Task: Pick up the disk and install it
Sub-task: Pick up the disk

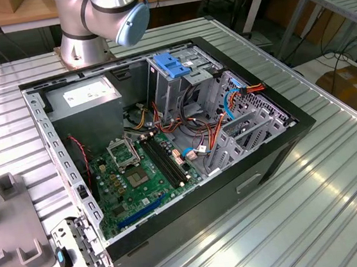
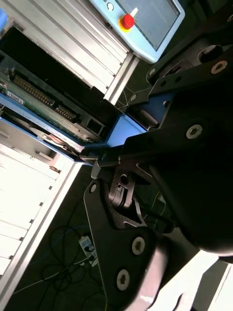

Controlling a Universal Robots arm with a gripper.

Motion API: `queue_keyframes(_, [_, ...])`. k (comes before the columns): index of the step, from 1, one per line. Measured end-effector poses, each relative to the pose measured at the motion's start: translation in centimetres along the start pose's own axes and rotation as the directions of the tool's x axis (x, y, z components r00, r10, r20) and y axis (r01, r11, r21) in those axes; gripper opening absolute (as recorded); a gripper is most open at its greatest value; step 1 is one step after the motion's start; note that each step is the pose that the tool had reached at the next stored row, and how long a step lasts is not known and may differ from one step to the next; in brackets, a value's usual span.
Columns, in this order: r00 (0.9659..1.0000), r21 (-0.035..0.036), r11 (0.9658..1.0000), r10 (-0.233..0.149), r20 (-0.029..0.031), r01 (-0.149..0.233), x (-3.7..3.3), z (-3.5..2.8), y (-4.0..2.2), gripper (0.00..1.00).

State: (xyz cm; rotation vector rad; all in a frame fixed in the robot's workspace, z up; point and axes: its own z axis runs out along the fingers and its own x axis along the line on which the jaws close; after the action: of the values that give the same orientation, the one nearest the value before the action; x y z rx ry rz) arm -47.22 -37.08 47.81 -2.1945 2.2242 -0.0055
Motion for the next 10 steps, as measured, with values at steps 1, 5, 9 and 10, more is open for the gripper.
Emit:
queue_keyframes(1, [1.0000, 0.0000, 1.0000, 0.000, 0.0000, 0.000, 0.00, -0.33, -0.01, 0.37])
queue_keyframes(5, [1.0000, -0.0001, 1.0000, 0.000, -0.0001, 0.000, -0.01, -1.26, -0.02, 0.37])
queue_keyframes(9, [1.0000, 0.0001, 1.0000, 0.000, 0.0001, 0.000, -0.02, -1.69, -0.03, 0.37])
queue_keyframes(10, [1.0000, -0.0001, 1.0000, 0.000, 0.0000, 0.000, -0.02, -1.71, -0.03, 0.37])
